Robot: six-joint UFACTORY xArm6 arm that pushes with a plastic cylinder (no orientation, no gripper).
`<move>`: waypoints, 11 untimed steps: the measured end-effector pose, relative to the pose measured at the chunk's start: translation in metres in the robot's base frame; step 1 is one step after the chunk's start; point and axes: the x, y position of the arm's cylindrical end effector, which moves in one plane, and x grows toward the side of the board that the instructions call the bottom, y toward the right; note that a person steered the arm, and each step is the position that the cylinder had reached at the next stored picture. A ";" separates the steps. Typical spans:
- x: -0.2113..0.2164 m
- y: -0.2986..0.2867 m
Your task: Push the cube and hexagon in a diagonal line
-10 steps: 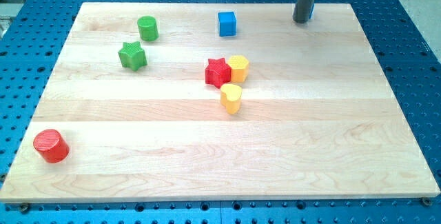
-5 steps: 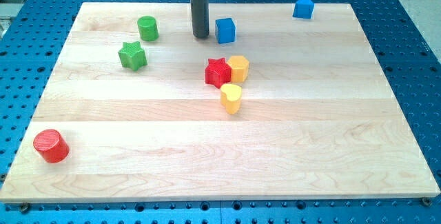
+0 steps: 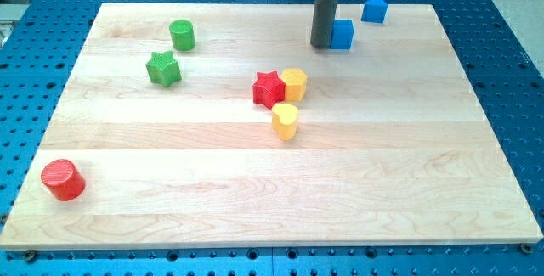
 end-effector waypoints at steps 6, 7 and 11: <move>0.088 -0.043; 0.131 -0.038; 0.062 -0.059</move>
